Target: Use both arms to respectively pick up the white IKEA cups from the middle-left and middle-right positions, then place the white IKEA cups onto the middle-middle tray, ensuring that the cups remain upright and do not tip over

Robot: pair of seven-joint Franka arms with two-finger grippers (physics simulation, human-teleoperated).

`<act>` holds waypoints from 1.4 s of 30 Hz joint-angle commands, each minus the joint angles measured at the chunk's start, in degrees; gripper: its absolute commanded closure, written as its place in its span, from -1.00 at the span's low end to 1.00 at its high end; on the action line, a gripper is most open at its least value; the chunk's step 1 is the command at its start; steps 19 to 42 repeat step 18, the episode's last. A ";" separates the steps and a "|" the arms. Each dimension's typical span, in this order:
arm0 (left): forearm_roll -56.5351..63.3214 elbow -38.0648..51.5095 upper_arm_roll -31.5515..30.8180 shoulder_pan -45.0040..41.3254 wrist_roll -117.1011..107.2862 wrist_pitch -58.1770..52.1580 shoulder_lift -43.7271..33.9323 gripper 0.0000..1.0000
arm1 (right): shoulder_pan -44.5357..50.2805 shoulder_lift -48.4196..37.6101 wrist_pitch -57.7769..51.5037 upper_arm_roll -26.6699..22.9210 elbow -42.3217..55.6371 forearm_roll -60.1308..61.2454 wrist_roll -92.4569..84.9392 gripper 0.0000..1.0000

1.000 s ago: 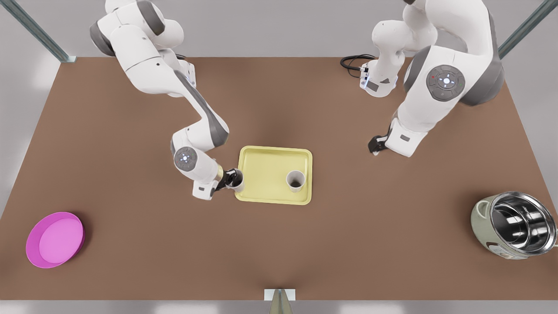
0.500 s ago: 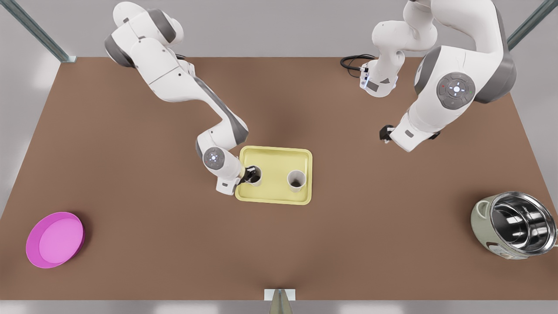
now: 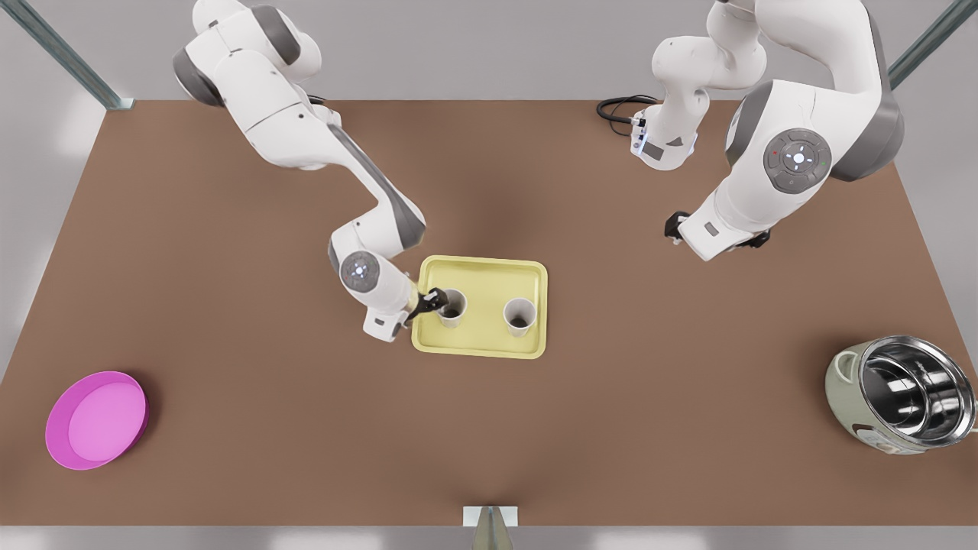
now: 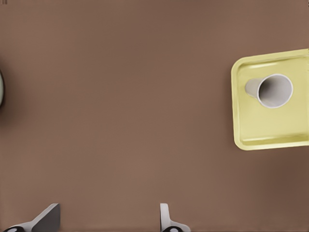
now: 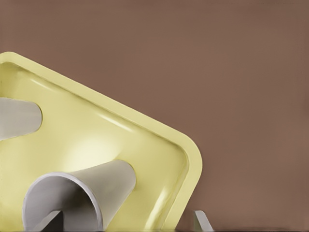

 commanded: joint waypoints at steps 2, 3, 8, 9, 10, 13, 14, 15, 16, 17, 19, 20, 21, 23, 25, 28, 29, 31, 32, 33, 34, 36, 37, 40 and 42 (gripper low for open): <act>-0.02 0.03 -0.04 0.00 6.27 -0.21 -0.06 -1.00 | -4.35 -1.42 -17.33 -0.13 7.53 -0.02 1.80 -1.00; 0.06 0.03 -0.04 0.00 6.27 -0.39 -0.06 -1.00 | -6.37 -1.42 -20.24 -0.75 8.68 -0.90 1.97 -1.00; -0.02 0.03 -0.04 0.18 6.27 -0.39 -0.06 -1.00 | -16.92 -1.86 -51.70 -1.72 27.92 -18.75 -1.36 -1.00; -0.02 0.03 -0.04 0.27 6.27 -0.48 0.03 -1.00 | -18.94 -2.21 -55.57 -1.71 30.04 -18.57 -6.19 -1.00; -0.02 0.03 -0.04 0.27 6.27 -0.39 0.03 -1.00 | -20.70 -3.70 -55.75 -1.36 30.04 -17.78 -8.49 -1.00; -0.02 0.20 -0.04 0.27 6.10 -0.13 0.29 -1.00 | -17.27 -17.40 -53.21 -6.36 21.26 -10.32 -5.50 -1.00; 0.06 0.29 -0.04 0.62 6.10 0.05 0.38 -1.00 | -17.45 -20.92 -50.40 -7.78 16.51 -7.94 -5.85 -1.00; -0.02 0.20 -0.04 0.53 6.10 0.05 1.52 -1.00 | -17.45 -21.28 -50.12 -7.78 16.15 -8.37 -6.02 -1.00; -0.02 0.20 -0.13 0.18 5.40 -0.04 2.31 -1.00 | -17.53 -21.63 -50.12 -7.78 16.15 -8.81 -6.11 -1.00; -0.63 0.20 -0.13 0.44 4.87 -1.87 2.14 -1.00 | -17.45 -21.90 -50.04 -7.87 16.15 -8.99 -6.11 -1.00; -1.26 0.20 -0.22 0.27 4.87 -2.32 2.22 -1.00 | -17.36 -22.07 -49.86 -7.95 16.15 -9.08 -6.11 -1.00; -1.26 0.20 -0.22 0.27 4.87 -2.32 2.22 -1.00 | -17.36 -22.07 -49.86 -7.95 16.15 -9.08 -6.11 -1.00; -1.26 0.20 -0.22 0.27 4.87 -2.32 2.22 -1.00 | -17.36 -22.07 -49.86 -7.95 16.15 -9.08 -6.11 -1.00; -1.26 0.20 -0.22 0.27 4.87 -2.32 2.22 -1.00 | -17.36 -22.07 -49.86 -7.95 16.15 -9.08 -6.11 -1.00; -1.26 0.20 -0.22 0.27 4.87 -2.32 2.22 -1.00 | -17.36 -22.07 -49.86 -7.95 16.15 -9.08 -6.11 -1.00; -1.26 0.20 -0.22 0.27 4.87 -2.32 2.22 -1.00 | -17.36 -22.07 -49.86 -7.95 16.15 -9.08 -6.11 -1.00; -1.26 0.20 -0.22 0.27 4.87 -2.32 2.22 -1.00 | -17.36 -22.07 -49.86 -7.95 16.15 -9.08 -6.11 -1.00; -1.26 0.20 -0.22 0.27 4.87 -2.32 2.22 -1.00 | -17.36 -22.07 -49.86 -7.95 16.15 -9.08 -6.11 -1.00; -1.26 0.20 -0.22 0.27 4.87 -2.32 2.22 -1.00 | -17.36 -22.07 -49.86 -7.95 16.15 -9.08 -6.11 -1.00; -1.26 0.20 -0.22 0.27 4.87 -2.32 2.22 -1.00 | -17.36 -22.07 -49.86 -7.95 16.15 -9.08 -6.11 -1.00; -1.26 0.20 -0.22 0.27 4.87 -2.32 2.22 -1.00 | -17.36 -22.07 -49.86 -7.95 16.15 -9.08 -6.11 -1.00; -1.26 0.20 -0.22 0.27 4.87 -2.32 2.22 -1.00 | -17.36 -22.07 -49.86 -7.95 16.15 -9.08 -6.11 -1.00; -1.26 0.20 -0.22 0.27 4.87 -2.32 2.22 -1.00 | -17.36 -22.07 -49.86 -7.95 16.15 -9.08 -6.11 -1.00; -1.26 0.20 -0.22 0.27 4.87 -2.32 2.22 -1.00 | -17.36 -22.07 -49.86 -7.95 16.15 -9.08 -6.11 -1.00; -1.26 0.20 -0.22 0.27 4.87 -2.32 2.22 -1.00 | -17.36 -22.07 -49.86 -7.95 16.15 -9.08 -6.11 -1.00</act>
